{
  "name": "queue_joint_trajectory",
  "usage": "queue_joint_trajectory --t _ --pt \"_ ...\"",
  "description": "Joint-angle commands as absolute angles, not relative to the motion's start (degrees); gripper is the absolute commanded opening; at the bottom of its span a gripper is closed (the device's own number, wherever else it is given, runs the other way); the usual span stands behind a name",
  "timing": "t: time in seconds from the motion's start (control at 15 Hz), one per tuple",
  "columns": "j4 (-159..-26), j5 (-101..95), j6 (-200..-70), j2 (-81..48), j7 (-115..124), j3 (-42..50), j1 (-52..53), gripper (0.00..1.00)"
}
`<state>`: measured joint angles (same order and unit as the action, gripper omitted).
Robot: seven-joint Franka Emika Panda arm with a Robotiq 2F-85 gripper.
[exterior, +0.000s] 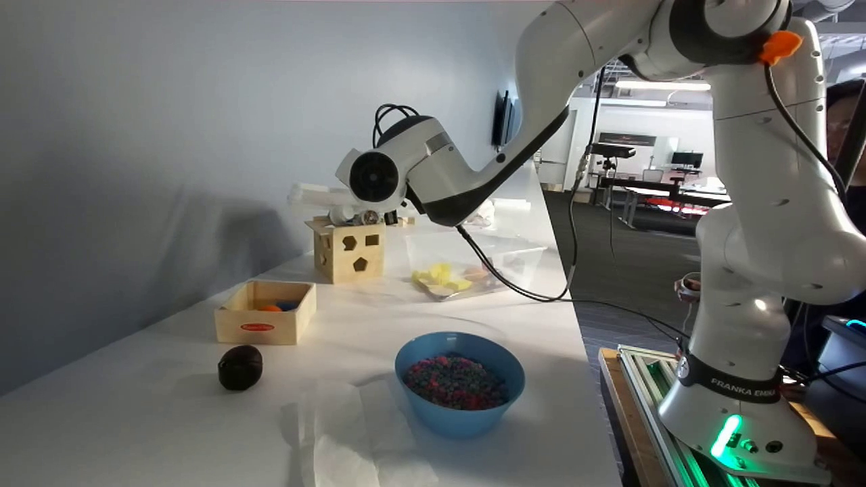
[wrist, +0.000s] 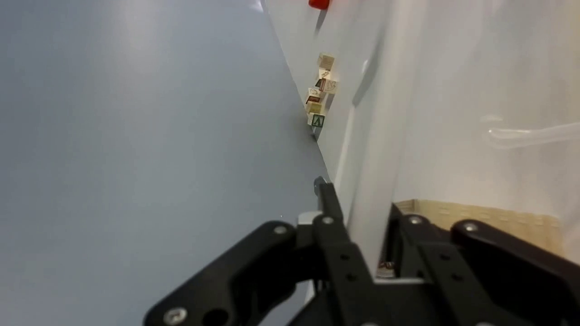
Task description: Place the white lid on the cube-shaped wooden object
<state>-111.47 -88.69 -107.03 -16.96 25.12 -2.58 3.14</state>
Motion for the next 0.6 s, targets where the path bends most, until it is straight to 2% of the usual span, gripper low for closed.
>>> queue_joint_trajectory --t 0.0,0.4,0.53 --pt "-110.0 -87.0 -106.8 -17.5 24.8 -3.1 3.0 0.55" --pt "-111.5 -86.3 -113.2 -14.0 19.4 -4.0 2.5 0.96" --pt "-112.2 -86.5 -118.6 -12.4 16.0 -4.6 2.6 1.0"
